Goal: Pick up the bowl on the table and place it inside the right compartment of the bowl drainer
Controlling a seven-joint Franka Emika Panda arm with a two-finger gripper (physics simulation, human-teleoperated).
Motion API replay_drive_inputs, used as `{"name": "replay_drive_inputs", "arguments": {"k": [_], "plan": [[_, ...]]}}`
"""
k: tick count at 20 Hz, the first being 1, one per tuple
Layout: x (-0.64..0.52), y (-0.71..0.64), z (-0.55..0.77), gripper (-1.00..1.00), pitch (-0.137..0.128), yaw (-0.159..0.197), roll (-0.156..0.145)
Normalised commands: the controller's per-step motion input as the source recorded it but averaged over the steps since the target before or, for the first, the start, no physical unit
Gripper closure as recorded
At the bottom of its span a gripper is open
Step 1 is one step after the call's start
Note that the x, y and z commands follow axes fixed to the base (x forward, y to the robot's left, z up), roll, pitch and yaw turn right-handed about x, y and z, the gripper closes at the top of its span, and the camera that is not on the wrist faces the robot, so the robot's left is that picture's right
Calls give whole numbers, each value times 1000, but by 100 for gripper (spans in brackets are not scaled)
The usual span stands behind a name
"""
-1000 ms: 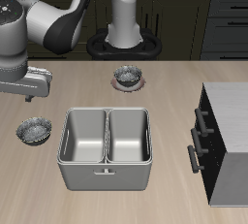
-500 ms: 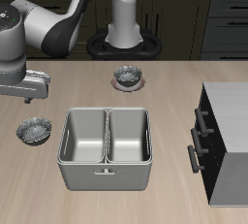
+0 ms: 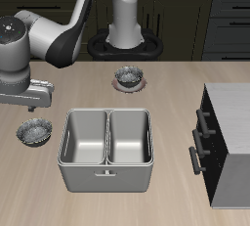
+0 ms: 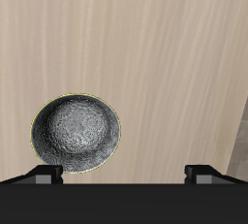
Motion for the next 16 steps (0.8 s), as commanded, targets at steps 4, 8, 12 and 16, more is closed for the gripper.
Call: {"name": "replay_drive_inputs", "arguments": {"k": [4, 8, 12, 16], "plan": [[54, 83, -333, -100, 30, -35, 19], [39, 63, -252, -100, 15, -1, -3], [-14, 34, -269, -100, 47, -1, 21], [-6, -30, -162, -100, 34, 8, -12]]}}
